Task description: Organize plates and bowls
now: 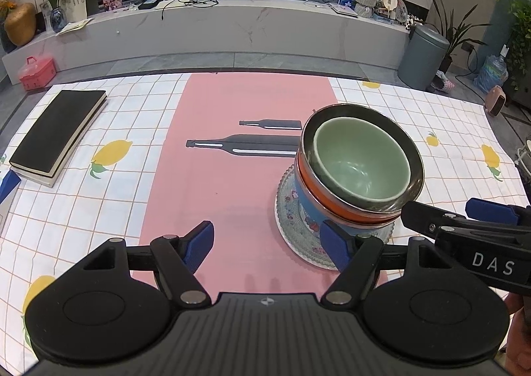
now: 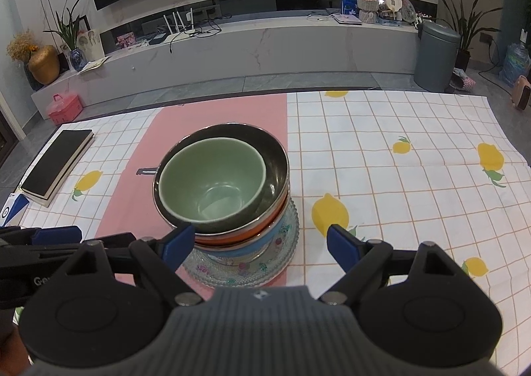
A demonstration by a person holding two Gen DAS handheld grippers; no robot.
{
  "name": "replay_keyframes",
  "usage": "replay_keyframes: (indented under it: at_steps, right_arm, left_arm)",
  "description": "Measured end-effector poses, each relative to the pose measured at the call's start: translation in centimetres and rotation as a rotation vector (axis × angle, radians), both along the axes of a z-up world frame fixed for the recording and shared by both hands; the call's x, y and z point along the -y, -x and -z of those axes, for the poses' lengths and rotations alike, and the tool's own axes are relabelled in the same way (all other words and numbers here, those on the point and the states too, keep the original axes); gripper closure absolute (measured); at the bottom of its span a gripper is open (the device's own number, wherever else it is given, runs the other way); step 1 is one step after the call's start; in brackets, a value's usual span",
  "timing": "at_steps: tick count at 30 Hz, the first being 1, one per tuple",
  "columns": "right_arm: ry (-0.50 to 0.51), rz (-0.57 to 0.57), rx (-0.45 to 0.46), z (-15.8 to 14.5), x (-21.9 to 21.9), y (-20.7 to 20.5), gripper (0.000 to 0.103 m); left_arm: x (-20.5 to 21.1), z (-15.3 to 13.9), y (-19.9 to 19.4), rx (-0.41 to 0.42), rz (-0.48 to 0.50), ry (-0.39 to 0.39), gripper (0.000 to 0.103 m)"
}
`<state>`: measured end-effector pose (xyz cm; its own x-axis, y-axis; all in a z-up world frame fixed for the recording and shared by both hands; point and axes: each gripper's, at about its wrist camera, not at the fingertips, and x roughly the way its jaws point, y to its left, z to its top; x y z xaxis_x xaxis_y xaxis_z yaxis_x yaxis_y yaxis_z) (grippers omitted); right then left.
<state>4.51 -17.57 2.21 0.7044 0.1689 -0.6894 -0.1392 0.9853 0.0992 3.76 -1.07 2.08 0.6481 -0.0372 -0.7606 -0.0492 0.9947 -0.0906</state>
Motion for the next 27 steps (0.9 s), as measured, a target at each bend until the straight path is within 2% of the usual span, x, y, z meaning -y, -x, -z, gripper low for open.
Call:
replay_keyframes:
  at_steps: [27]
  right_arm:
    - [0.002,0.001,-0.001,0.02,-0.08,0.01,0.018]
  left_arm:
    - [-0.06,0.02,0.14,0.001,-0.002,0.003,0.019]
